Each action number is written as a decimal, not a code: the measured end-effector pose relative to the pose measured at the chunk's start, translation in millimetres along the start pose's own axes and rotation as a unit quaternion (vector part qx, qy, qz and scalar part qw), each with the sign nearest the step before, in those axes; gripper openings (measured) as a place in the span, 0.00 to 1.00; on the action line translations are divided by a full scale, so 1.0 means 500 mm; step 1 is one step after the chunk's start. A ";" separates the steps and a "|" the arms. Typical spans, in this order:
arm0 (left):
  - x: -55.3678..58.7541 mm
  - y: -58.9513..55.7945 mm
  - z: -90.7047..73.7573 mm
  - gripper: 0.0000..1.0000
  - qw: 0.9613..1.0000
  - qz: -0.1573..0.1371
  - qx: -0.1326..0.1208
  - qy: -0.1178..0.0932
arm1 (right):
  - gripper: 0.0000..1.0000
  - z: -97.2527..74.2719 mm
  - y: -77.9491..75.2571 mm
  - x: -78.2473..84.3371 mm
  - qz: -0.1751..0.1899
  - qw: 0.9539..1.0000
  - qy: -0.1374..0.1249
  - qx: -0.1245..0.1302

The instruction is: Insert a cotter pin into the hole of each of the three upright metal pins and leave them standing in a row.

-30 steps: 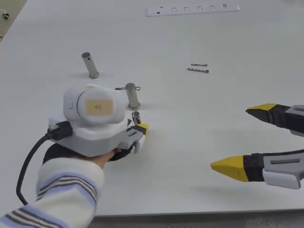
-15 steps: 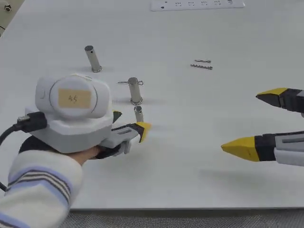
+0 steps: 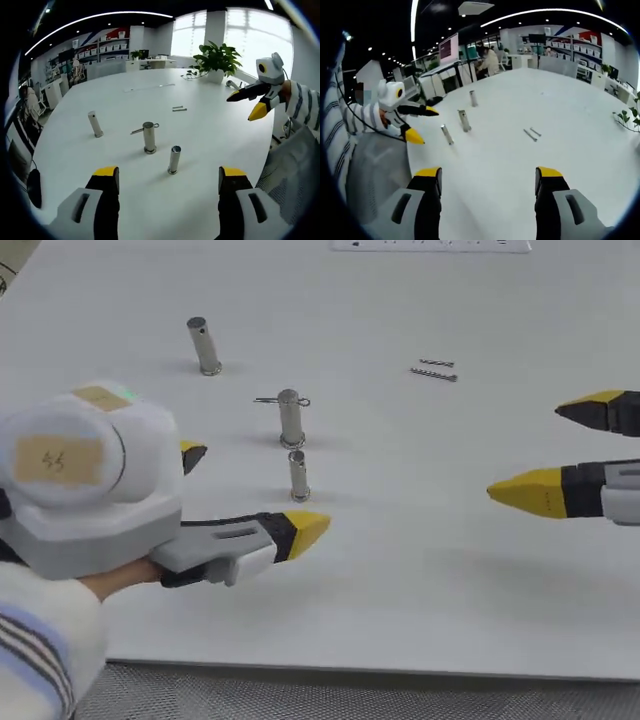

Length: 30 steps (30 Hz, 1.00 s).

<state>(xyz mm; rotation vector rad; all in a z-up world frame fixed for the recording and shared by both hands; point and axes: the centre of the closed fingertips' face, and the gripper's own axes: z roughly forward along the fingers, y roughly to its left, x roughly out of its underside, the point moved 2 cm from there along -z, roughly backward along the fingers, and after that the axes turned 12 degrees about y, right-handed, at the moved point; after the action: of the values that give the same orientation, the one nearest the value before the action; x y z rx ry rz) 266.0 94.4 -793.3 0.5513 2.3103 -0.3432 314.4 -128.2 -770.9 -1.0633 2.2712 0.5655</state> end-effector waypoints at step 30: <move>0.029 -0.037 -0.011 0.99 0.998 0.008 0.061 0.019 | 0.62 0.071 -0.142 -0.126 -0.106 0.989 0.101 0.008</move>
<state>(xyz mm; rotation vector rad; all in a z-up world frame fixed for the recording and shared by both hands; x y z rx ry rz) 244.4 84.6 -798.0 0.6407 2.3308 -0.4732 414.8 -115.0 -766.4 -1.3895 2.2879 0.3650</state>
